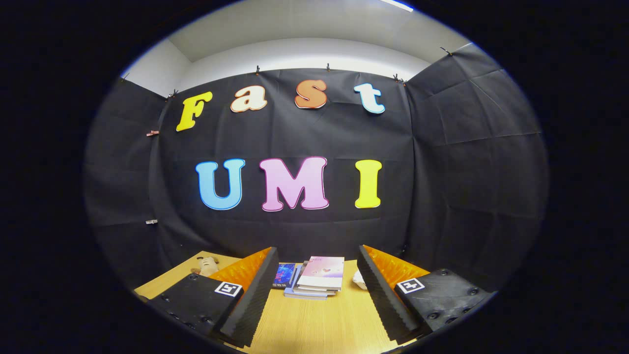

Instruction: Open the storage box then place both shoes into the box .Put the left shoe in first, then the right shoe, with the right side of both shoes facing outward in a uniform manner.

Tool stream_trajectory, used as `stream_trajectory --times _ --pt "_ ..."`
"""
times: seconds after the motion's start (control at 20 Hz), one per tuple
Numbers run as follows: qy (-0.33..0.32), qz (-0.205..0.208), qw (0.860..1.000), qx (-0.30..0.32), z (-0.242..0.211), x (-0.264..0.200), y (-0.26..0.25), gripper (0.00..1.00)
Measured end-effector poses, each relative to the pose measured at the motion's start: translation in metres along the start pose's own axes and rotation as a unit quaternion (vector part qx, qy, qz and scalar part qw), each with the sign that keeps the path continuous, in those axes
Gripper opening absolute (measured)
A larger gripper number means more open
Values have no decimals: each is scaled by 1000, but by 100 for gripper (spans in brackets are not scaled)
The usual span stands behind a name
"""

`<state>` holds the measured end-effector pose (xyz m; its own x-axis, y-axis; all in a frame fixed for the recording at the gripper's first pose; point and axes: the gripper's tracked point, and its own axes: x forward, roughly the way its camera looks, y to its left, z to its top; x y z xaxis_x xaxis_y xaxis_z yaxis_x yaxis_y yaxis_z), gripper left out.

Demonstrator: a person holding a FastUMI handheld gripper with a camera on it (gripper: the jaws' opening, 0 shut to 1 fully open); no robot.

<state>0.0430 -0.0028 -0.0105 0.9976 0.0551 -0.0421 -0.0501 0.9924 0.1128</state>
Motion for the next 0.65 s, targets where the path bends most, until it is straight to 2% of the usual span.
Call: stream_trajectory --times 0.65 --pt "-11 -47 999 5 -13 16 22 98"
